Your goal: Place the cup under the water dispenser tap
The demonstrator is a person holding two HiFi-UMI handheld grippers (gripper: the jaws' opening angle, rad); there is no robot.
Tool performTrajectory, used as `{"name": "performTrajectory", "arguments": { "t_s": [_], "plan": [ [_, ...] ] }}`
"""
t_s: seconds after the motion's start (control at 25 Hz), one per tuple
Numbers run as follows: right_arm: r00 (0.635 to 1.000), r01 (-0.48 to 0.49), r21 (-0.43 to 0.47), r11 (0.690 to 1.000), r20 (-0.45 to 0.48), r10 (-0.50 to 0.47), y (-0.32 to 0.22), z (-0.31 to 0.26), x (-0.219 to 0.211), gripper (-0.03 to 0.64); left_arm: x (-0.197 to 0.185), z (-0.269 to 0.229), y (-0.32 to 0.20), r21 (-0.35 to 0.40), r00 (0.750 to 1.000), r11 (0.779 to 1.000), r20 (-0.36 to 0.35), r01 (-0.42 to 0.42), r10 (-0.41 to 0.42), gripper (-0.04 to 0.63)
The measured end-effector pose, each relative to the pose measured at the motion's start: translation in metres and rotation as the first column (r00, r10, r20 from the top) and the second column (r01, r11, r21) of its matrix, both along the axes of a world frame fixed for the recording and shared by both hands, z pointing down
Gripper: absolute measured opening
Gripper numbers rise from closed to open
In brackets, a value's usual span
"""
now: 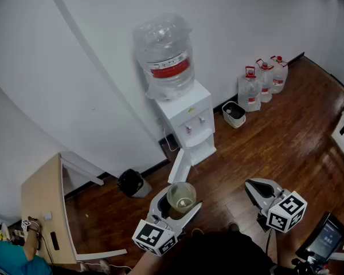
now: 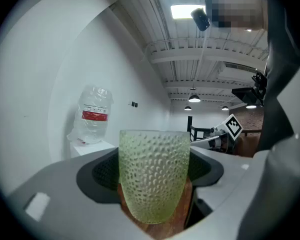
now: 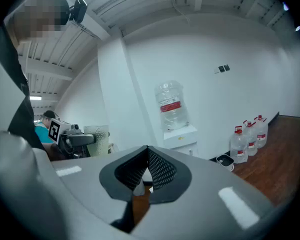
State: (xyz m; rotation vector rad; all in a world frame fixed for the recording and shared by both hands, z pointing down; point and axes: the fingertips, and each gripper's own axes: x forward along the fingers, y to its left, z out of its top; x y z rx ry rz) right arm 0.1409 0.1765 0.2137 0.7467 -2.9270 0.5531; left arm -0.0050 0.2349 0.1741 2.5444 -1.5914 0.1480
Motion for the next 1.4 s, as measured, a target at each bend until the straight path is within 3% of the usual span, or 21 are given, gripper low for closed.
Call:
{"name": "performTrajectory", "arguments": {
  "t_s": [0.24, 0.52, 0.8, 1.08, 1.28, 1.4],
  "plan": [
    [1.0, 0.007, 0.007, 1.0, 0.006, -0.007, -0.006, 0.0, 0.016, 0.0, 0.02, 0.004, -0.008, 0.009, 1.0, 1.0, 0.0, 0.0, 0.0, 0.379],
    [0.999, 0.051, -0.015, 0.999, -0.003, -0.051, -0.017, 0.008, 0.032, 0.0, 0.027, 0.032, -0.037, -0.032, 0.998, 0.998, 0.017, 0.06, -0.06, 0.379],
    [0.996, 0.074, -0.08, 0.994, -0.035, -0.077, -0.04, 0.036, 0.021, 0.0, 0.004, 0.094, -0.076, -0.142, 0.993, 0.984, -0.013, 0.112, -0.115, 0.379],
    [0.998, 0.011, -0.133, 0.991, -0.052, -0.018, -0.101, 0.062, -0.021, 0.0, -0.053, 0.188, -0.151, -0.242, 0.997, 0.968, -0.029, 0.063, -0.072, 0.379],
    [0.996, -0.058, -0.235, 0.97, -0.082, 0.04, -0.153, 0.09, -0.084, 0.0, -0.133, 0.276, -0.221, -0.343, 0.984, 0.936, -0.128, 0.072, -0.122, 0.379],
    [0.995, -0.098, -0.297, 0.95, -0.058, 0.085, -0.191, 0.098, -0.106, 0.0, -0.167, 0.322, -0.266, -0.368, 0.978, 0.923, -0.124, 0.11, -0.166, 0.379]
  ]
}}
